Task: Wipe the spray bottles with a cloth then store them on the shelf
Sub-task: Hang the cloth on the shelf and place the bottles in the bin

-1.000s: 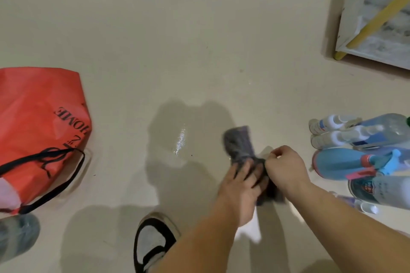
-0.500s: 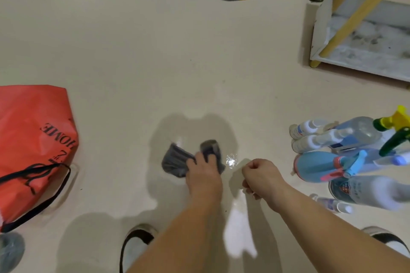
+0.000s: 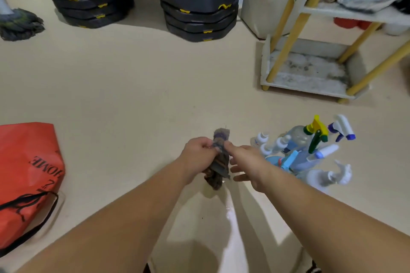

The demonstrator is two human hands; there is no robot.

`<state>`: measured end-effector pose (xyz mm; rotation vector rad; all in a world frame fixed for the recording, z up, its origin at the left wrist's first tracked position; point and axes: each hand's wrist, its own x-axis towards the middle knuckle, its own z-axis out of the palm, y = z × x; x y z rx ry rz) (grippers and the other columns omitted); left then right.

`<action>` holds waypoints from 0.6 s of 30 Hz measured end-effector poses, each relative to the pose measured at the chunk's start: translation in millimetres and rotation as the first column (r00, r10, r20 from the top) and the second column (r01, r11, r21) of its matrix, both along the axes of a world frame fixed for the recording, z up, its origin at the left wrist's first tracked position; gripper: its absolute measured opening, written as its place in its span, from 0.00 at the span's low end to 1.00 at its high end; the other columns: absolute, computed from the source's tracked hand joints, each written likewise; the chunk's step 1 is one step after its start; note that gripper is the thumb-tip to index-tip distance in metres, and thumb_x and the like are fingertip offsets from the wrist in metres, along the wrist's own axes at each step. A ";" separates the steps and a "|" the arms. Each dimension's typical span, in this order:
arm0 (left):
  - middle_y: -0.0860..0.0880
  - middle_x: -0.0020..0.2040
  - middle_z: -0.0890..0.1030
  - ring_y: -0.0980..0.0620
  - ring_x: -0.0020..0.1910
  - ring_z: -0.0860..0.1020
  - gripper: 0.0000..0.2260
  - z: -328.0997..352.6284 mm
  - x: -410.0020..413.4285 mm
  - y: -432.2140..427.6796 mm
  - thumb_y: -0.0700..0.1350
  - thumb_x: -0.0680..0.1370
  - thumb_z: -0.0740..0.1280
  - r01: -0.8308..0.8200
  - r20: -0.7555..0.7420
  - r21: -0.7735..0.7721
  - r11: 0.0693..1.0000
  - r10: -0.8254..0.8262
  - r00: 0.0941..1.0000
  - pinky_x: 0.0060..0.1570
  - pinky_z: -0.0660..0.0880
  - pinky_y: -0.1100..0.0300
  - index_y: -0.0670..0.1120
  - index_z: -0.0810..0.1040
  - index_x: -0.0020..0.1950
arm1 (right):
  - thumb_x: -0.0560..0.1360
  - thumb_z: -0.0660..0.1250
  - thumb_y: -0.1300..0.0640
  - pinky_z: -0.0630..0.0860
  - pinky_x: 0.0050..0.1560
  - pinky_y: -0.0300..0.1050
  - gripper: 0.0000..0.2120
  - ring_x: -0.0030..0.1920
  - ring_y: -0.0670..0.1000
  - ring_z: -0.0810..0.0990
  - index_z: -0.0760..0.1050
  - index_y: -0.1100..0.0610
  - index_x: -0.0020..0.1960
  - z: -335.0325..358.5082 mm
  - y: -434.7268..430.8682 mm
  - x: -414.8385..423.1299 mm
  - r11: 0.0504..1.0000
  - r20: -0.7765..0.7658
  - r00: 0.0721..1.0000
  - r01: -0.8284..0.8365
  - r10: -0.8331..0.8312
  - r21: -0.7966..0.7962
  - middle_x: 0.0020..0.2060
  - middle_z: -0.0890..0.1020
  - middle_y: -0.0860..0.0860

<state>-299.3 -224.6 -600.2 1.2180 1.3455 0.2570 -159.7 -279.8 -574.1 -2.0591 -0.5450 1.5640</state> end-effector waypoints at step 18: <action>0.52 0.35 0.80 0.55 0.33 0.79 0.14 245.5 -6.7 -29.1 0.50 0.73 0.80 0.029 0.148 0.319 0.947 -0.080 0.986 0.31 0.72 0.67 0.46 0.78 0.41 | 0.81 0.67 0.60 0.77 0.47 0.49 0.08 0.41 0.55 0.81 0.80 0.56 0.44 246.5 -3.7 41.9 0.854 -0.042 0.963 -0.217 0.267 0.472 0.37 0.83 0.54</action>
